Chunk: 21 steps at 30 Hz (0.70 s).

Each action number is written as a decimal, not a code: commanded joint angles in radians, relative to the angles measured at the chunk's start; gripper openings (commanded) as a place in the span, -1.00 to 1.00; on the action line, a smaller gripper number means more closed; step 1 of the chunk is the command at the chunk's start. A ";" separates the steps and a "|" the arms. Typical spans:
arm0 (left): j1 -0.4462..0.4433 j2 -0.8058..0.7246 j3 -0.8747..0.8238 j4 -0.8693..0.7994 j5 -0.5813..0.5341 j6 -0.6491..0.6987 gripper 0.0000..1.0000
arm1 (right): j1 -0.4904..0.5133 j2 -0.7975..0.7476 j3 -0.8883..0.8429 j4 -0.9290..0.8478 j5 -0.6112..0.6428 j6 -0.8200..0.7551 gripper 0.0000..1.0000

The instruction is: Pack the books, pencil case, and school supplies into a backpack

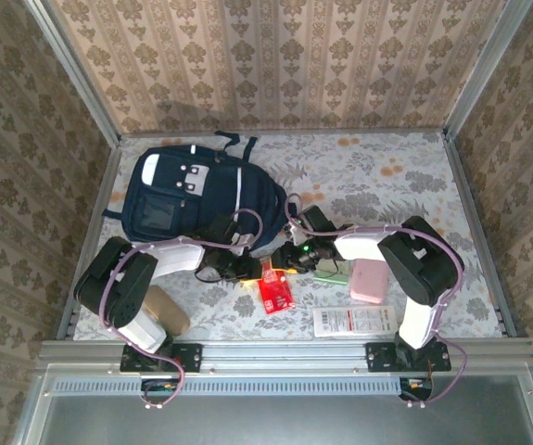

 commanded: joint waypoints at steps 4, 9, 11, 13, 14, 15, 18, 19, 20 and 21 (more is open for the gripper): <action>-0.030 0.071 -0.016 0.084 0.002 0.009 -0.40 | 0.023 0.034 -0.026 0.107 -0.155 0.065 -0.19; -0.033 0.073 -0.012 0.089 0.008 0.009 -0.43 | 0.020 0.041 -0.028 0.130 -0.151 0.086 -0.45; -0.033 0.067 -0.011 0.087 0.007 0.008 -0.43 | 0.020 0.045 -0.028 0.123 -0.134 0.085 -0.65; -0.033 0.055 -0.011 0.079 0.002 0.010 -0.43 | 0.017 0.041 -0.028 0.101 -0.100 0.073 -0.83; -0.033 0.044 -0.011 0.070 -0.004 0.011 -0.43 | 0.013 0.032 -0.030 0.087 -0.077 0.066 -0.91; -0.033 0.029 -0.011 0.056 -0.014 0.009 -0.39 | 0.008 0.021 -0.037 0.077 -0.057 0.061 -1.00; -0.032 -0.047 0.003 -0.017 -0.072 0.018 -0.13 | -0.016 -0.027 -0.056 0.049 -0.005 0.049 -1.00; -0.030 -0.074 0.009 -0.044 -0.090 0.021 -0.01 | -0.021 -0.045 -0.061 0.036 0.012 0.042 -1.00; -0.028 -0.109 0.017 -0.075 -0.110 0.022 0.11 | -0.028 -0.067 -0.065 0.013 0.037 0.031 -1.00; -0.025 -0.142 0.024 -0.102 -0.126 0.021 0.22 | -0.033 -0.086 -0.066 -0.015 0.064 0.015 -1.00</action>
